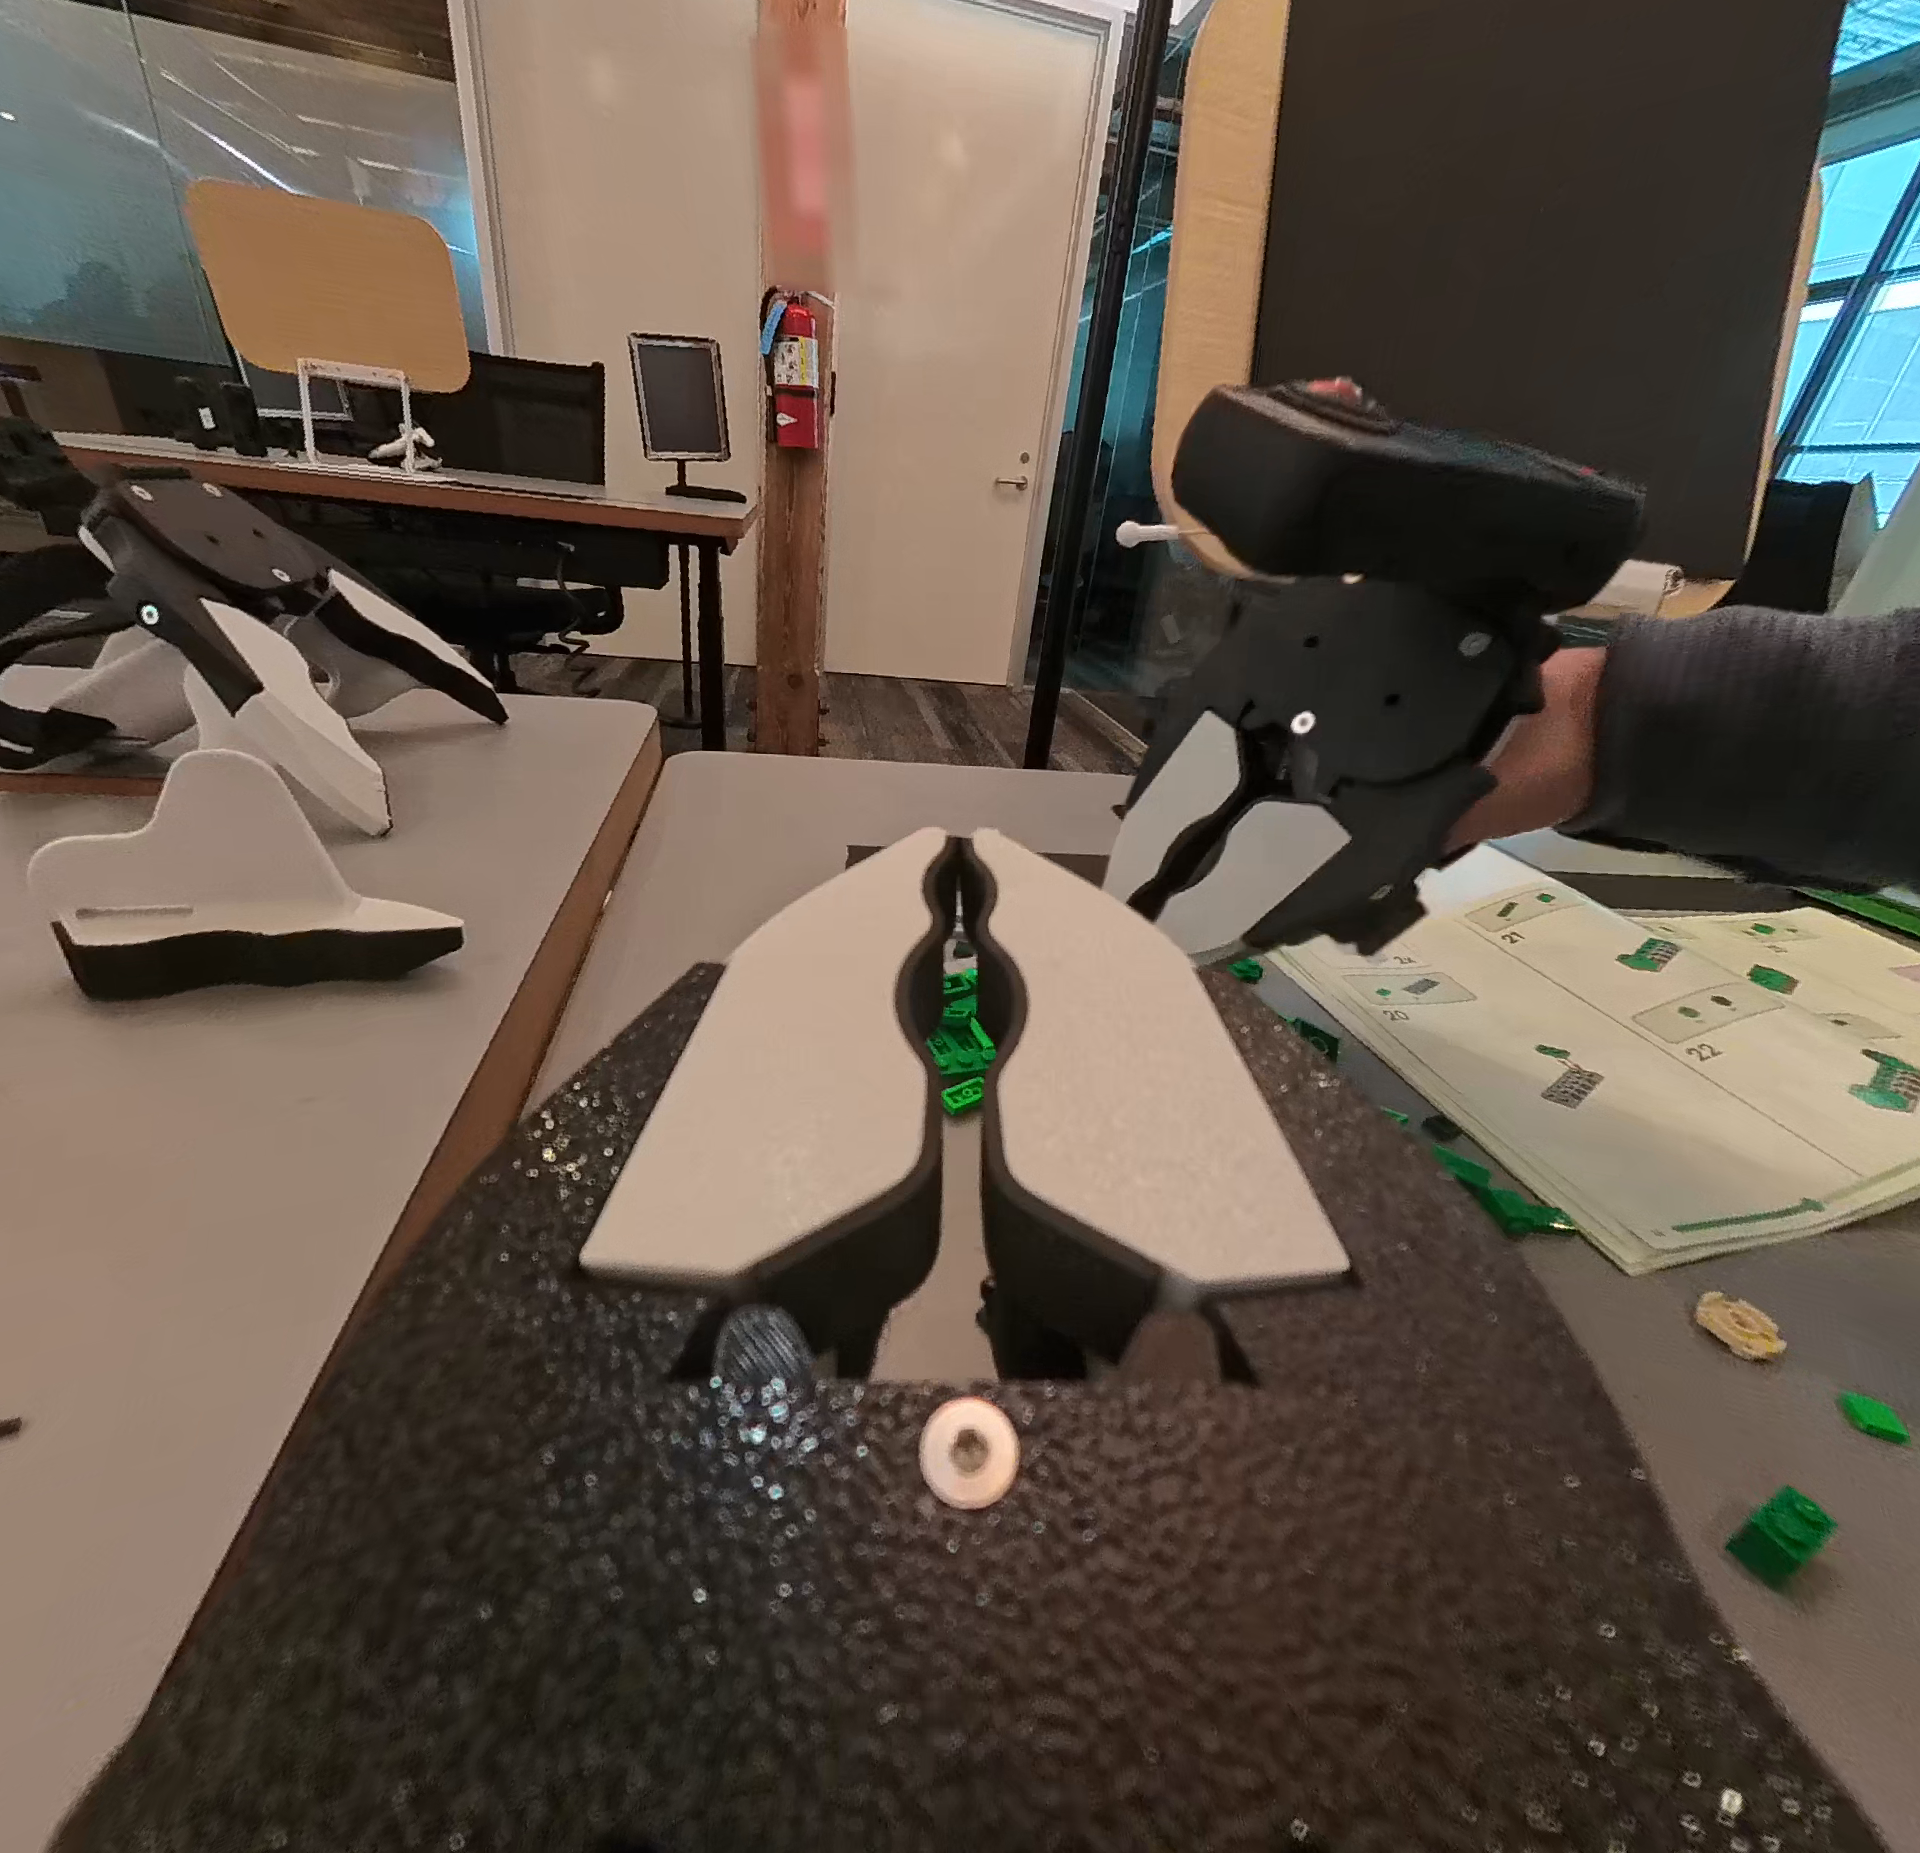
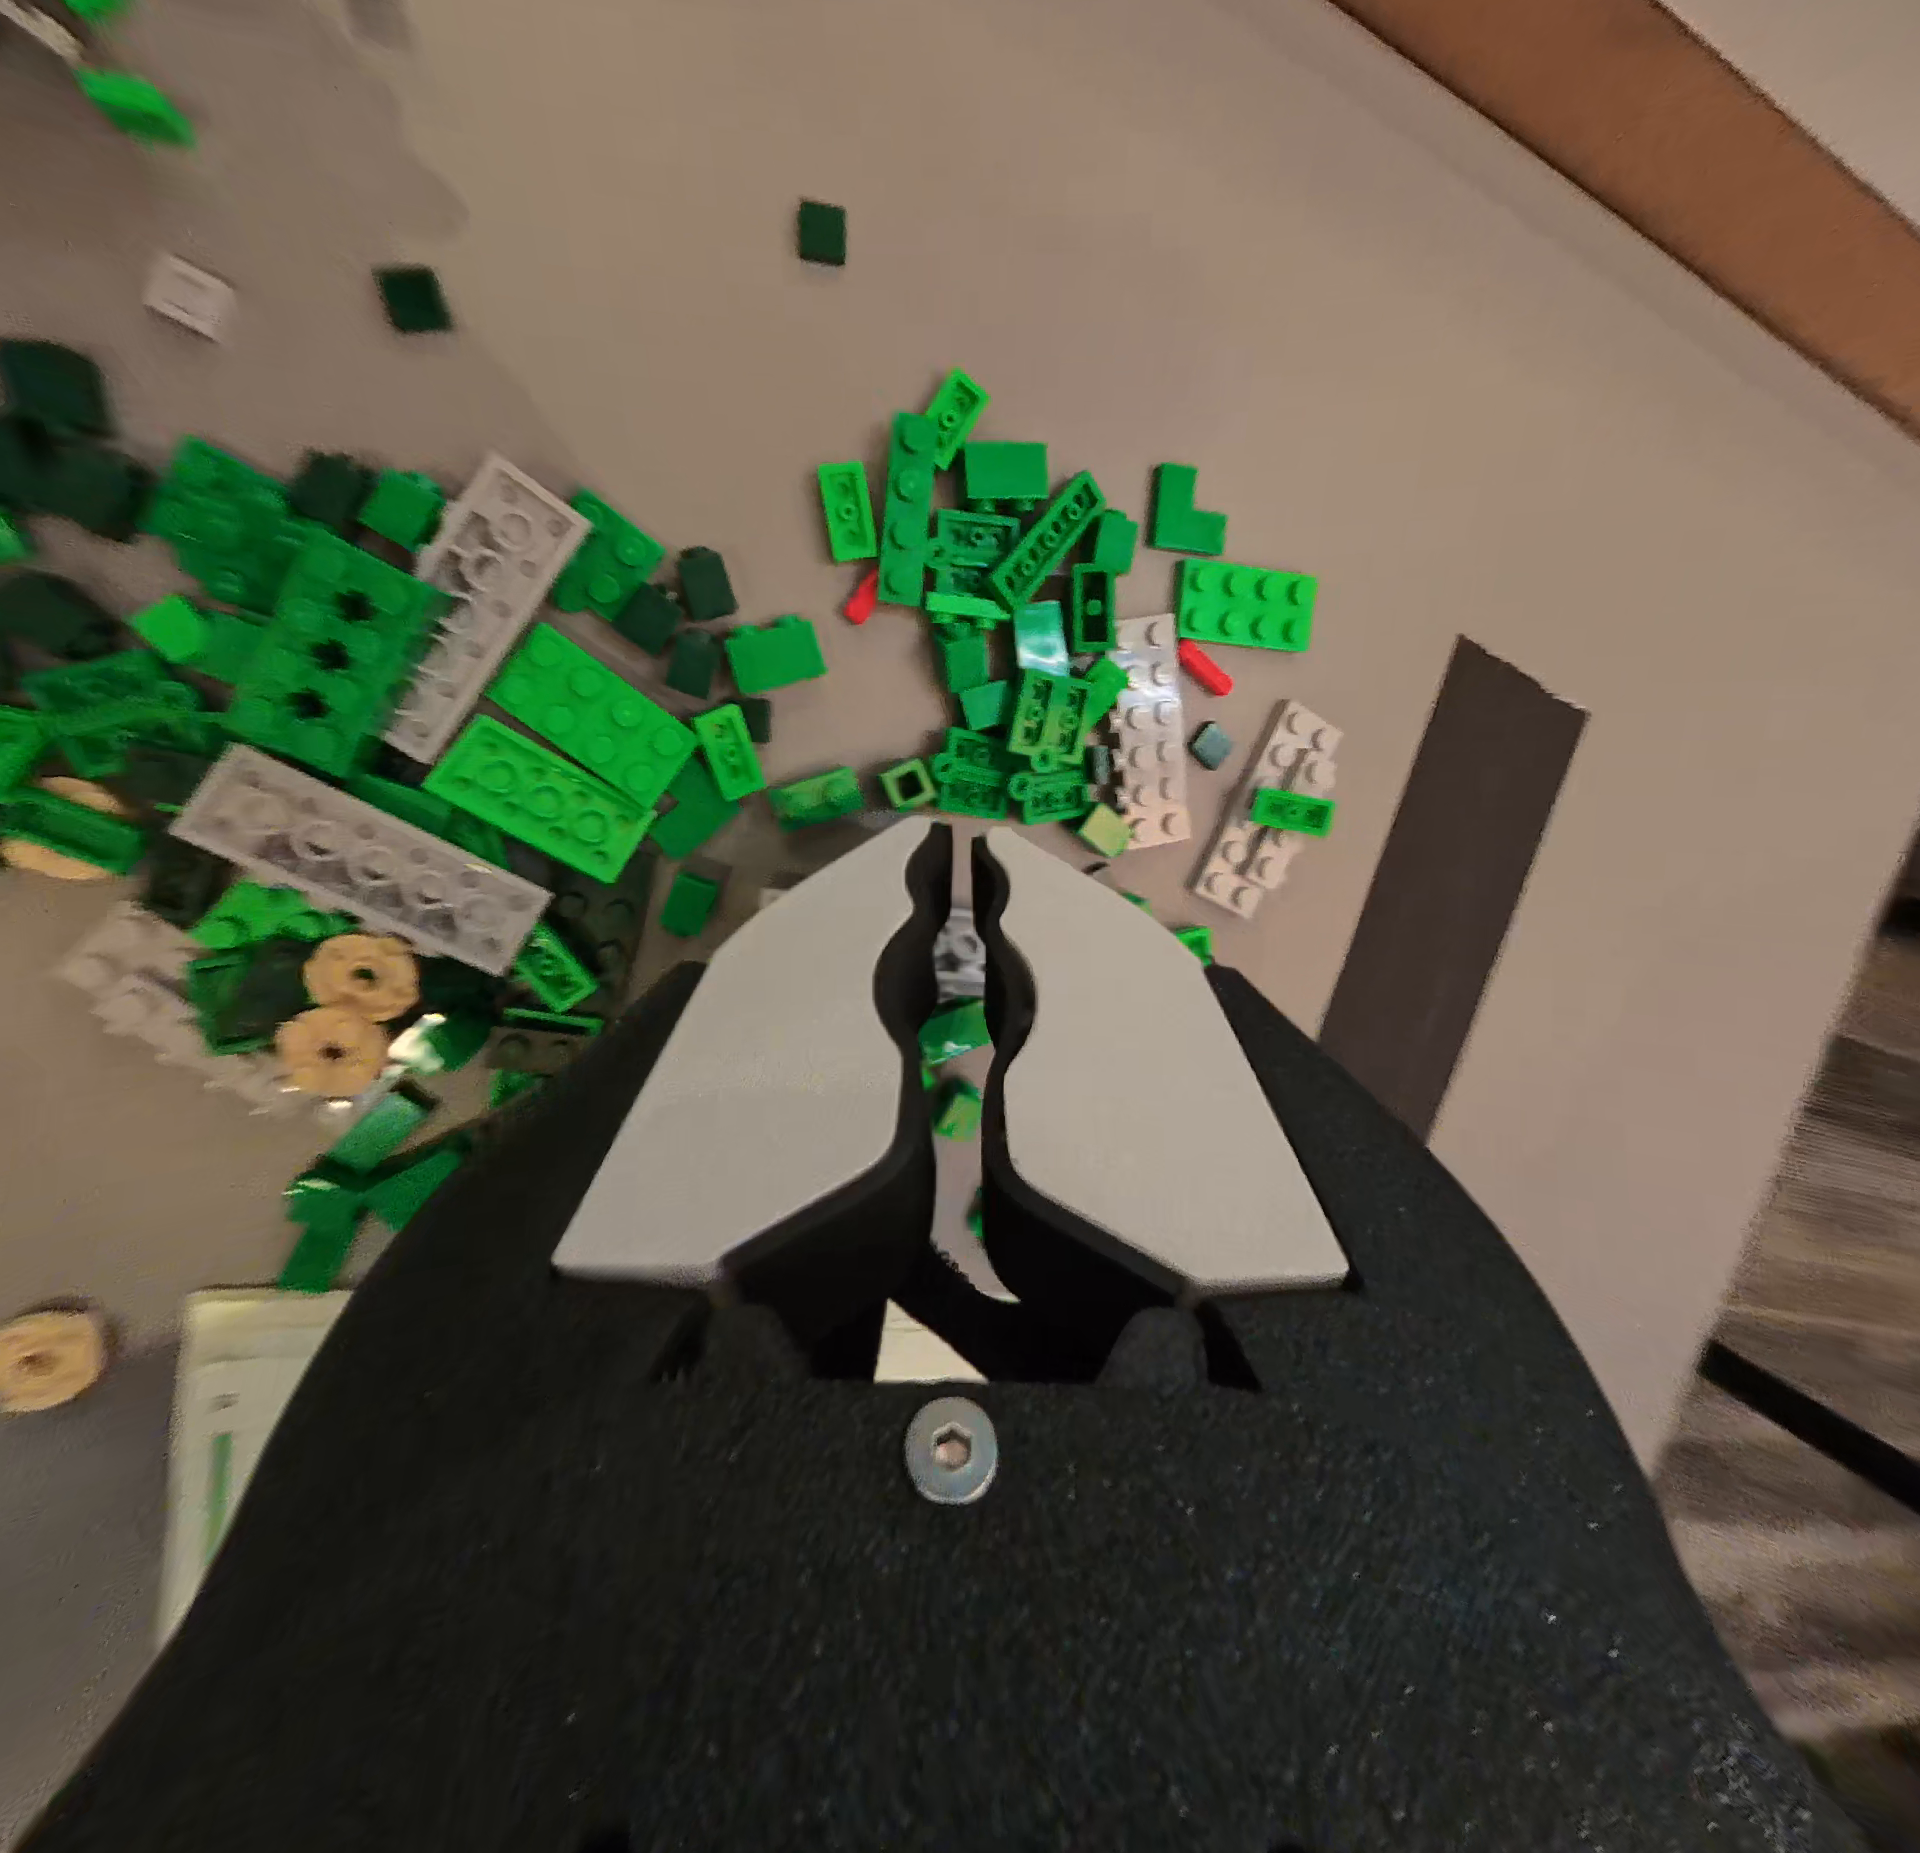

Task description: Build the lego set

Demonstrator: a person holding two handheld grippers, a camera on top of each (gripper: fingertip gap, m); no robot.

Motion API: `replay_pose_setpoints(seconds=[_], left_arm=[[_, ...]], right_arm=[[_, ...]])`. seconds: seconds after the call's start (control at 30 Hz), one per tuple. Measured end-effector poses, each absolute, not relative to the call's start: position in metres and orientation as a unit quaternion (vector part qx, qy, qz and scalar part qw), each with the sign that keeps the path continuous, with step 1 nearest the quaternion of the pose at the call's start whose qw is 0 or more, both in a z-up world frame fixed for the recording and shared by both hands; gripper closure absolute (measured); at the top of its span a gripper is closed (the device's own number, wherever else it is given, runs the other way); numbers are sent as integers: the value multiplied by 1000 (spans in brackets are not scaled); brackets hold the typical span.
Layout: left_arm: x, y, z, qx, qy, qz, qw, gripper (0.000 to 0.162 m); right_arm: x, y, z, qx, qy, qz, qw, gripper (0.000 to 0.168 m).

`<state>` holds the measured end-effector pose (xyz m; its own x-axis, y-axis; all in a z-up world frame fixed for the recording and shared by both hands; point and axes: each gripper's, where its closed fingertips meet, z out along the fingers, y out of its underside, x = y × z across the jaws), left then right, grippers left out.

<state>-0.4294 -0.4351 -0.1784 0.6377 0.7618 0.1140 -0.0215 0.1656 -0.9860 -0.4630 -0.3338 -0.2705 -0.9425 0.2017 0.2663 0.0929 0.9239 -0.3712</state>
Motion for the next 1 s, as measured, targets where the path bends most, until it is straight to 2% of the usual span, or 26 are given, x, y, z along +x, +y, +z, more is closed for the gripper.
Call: replay_pose_setpoints(seconds=[0.07,0.27,0.5,0.73,0.83,0.87,1.0], left_arm=[[-429,-435,-178,-581,-318,283,694,162],[-429,-436,-177,-578,-319,284,696,162],[-429,-437,-177,-576,-321,282,697,162],[-430,-440,-177,-570,-327,279,700,162],[-431,-441,-176,-568,-329,278,701,162],[-431,-441,-176,-568,-329,278,701,162],[-431,-443,-176,-565,-332,278,702,162]], right_arm=[[-454,-338,-269,-92,-969,200,114,163],[-451,-360,-271,-94,-964,228,102,164],[-478,-381,-277,-123,-953,227,157,168],[-500,-387,-280,-194,-952,207,119,157],[-487,-392,-285,-177,-961,198,74,163],[-488,-393,-282,-182,-958,208,70,160],[-514,-370,-253,-212,-931,245,167,160]])
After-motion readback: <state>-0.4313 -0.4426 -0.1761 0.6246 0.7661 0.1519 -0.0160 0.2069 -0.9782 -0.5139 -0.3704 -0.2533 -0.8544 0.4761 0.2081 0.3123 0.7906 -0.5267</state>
